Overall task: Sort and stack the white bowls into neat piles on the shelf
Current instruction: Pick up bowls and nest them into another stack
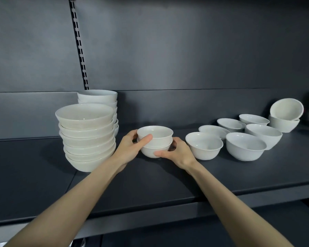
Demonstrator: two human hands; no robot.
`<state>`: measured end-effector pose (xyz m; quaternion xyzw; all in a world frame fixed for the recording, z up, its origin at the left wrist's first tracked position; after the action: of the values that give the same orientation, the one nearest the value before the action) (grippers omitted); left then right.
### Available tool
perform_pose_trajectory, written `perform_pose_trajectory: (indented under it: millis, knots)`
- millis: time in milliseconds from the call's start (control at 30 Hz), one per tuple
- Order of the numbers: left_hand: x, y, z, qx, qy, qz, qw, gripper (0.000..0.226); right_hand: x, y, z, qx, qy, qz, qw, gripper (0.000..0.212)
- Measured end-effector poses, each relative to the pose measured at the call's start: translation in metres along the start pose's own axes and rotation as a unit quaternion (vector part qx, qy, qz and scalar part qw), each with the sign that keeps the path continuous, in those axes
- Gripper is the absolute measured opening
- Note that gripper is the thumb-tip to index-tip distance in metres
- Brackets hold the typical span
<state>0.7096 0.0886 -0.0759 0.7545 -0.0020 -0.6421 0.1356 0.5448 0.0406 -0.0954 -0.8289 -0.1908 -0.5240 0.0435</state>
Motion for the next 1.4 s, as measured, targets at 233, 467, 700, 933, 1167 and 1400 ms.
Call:
perform_pose_trajectory:
  millis: [233, 467, 700, 933, 1167, 1400]
  knots:
    - [-0.013, -0.009, 0.005, 0.005, -0.013, 0.034, 0.999, 0.034, 0.009, -0.01, -0.012, -0.032, -0.012, -0.021, 0.999, 0.075]
    - [-0.061, -0.007, 0.023, 0.019, -0.024, 0.102, 0.994, 0.024, 0.041, -0.028, -0.058, -0.088, -0.01, -0.064, 0.994, 0.065]
    - [-0.087, 0.007, 0.081, 0.065, -0.05, 0.117, 0.99, 0.027, 0.036, -0.043, -0.124, -0.142, -0.007, -0.065, 0.988, 0.076]
    - [-0.077, 0.021, 0.127, 0.1, -0.048, 0.111, 0.988, 0.032, -0.002, -0.044, -0.152, -0.162, -0.031, -0.035, 0.986, 0.082]
    - [-0.058, 0.027, 0.136, 0.112, -0.059, 0.09, 0.988, 0.03, -0.015, -0.043, -0.15, -0.159, -0.046, -0.043, 0.985, 0.076]
    - [-0.048, 0.026, 0.132, 0.113, -0.073, 0.071, 0.988, 0.041, -0.018, -0.036, -0.137, -0.134, -0.029, -0.05, 0.989, 0.057]
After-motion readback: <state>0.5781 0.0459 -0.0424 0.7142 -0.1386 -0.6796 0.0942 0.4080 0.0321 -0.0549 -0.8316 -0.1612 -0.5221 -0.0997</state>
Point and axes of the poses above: each hand's wrist, its own y-axis towards the middle knuckle, its own z-axis out of the palm, x = y × z, the point moved 10 cm from there along y, towards the middle knuckle, and after that the axes turned 3 degrees about x, right-handed, at the moved point
